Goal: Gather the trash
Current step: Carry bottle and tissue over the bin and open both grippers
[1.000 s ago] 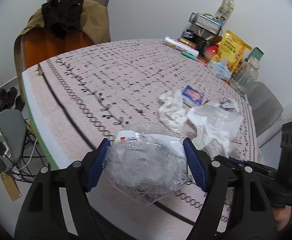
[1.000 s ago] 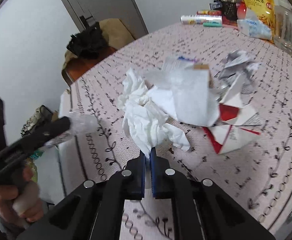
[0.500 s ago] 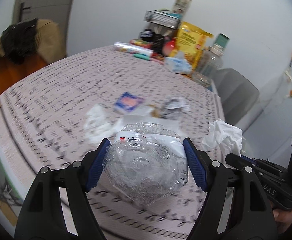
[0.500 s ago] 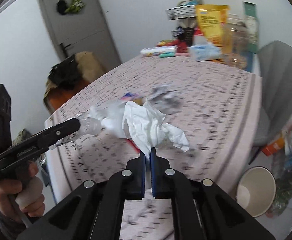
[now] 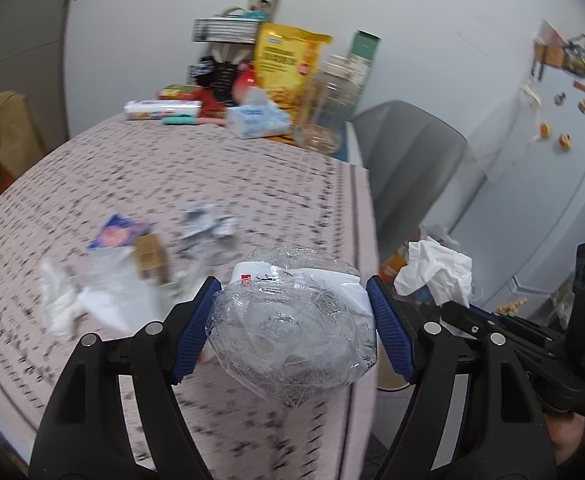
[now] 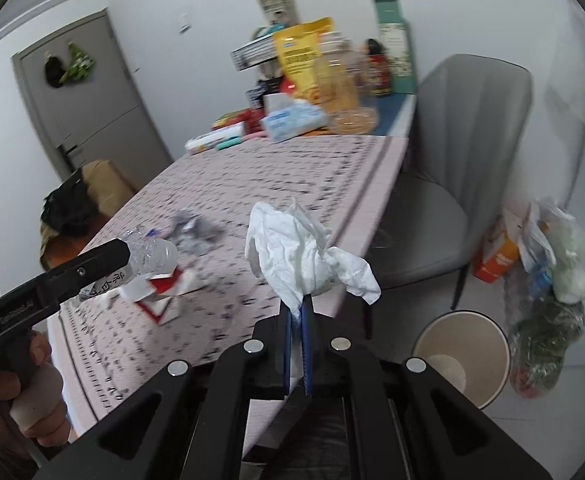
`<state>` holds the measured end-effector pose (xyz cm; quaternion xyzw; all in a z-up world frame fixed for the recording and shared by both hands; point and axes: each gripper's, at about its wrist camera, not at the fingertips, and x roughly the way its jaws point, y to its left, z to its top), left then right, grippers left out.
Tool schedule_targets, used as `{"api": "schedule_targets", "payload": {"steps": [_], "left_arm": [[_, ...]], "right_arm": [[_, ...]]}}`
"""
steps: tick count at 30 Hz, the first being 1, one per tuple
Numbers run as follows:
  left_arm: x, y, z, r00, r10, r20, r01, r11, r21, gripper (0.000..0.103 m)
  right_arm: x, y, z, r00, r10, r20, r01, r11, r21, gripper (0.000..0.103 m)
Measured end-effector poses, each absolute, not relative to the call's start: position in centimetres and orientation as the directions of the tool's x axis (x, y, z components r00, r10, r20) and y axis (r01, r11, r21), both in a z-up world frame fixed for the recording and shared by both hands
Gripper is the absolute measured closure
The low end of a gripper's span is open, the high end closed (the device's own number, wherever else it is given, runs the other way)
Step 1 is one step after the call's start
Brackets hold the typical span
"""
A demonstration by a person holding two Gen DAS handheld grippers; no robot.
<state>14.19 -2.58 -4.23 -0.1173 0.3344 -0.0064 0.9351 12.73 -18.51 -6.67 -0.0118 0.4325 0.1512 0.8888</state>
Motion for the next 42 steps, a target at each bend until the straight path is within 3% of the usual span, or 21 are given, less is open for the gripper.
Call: {"api": "schedule_targets", "payload": {"steps": [19, 30, 32, 33, 34, 42], "left_arm": [[22.5, -15.7, -6.1, 0.704, -0.171, -0.689, 0.12, 0.985, -0.122, 0.029], [27.2, -20.9, -10.1, 0.622, -0.216, -0.752, 0.174, 0.975, -0.137, 0.029], [28.0, -21.8, -11.1, 0.606, -0.213, -0.766, 0.18, 0.975, -0.128, 0.029], [28.6, -22.3, -11.7, 0.593, -0.212, -0.777, 0.179, 0.975, -0.129, 0.029], [28.9, -22.5, -12.1, 0.587, -0.209, -0.782, 0.178, 0.976, -0.128, 0.029], [30.8, -25.2, -15.2, 0.529, -0.22, -0.82, 0.195, 0.972, -0.135, 0.029]], "right_arm": [[15.7, -33.6, -9.9, 0.612, 0.094, -0.785, 0.015, 0.991, 0.13, 0.097], [19.1, -41.2, -16.7, 0.555, 0.037, -0.831, 0.158, 0.976, 0.149, 0.094], [19.8, -42.6, -18.5, 0.535, 0.04, -0.844, 0.18, 0.971, 0.16, 0.086], [20.0, -43.4, -19.5, 0.524, 0.037, -0.851, 0.197, 0.967, 0.163, 0.061], [20.1, -44.2, -20.2, 0.519, 0.023, -0.854, 0.22, 0.962, 0.159, 0.047], [17.6, -48.0, -20.8, 0.508, 0.001, -0.861, 0.301, 0.937, 0.179, 0.048]]}}
